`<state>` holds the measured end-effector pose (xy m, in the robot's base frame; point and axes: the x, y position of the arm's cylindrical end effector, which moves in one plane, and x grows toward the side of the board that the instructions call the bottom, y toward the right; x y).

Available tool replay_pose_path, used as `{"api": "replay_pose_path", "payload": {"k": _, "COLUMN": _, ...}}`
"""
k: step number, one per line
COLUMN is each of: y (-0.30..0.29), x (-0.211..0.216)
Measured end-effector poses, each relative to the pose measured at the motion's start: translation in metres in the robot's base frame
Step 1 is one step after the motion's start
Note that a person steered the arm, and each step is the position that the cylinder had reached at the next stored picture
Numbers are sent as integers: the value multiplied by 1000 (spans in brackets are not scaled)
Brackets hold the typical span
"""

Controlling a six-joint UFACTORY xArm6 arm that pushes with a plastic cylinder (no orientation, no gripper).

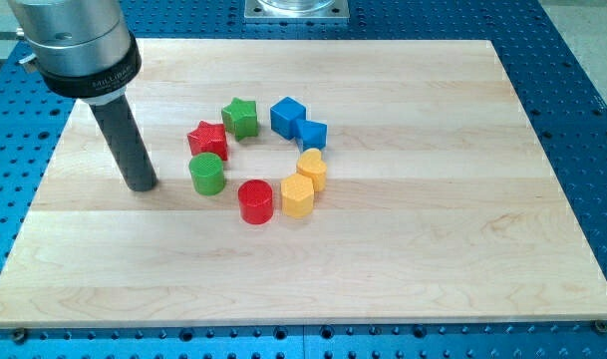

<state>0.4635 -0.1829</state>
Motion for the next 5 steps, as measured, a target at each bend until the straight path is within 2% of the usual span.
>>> {"api": "replay_pose_path", "payload": {"k": 3, "y": 5, "x": 1}}
{"api": "replay_pose_path", "payload": {"k": 4, "y": 2, "x": 14}}
{"api": "replay_pose_path", "payload": {"k": 5, "y": -3, "x": 47}}
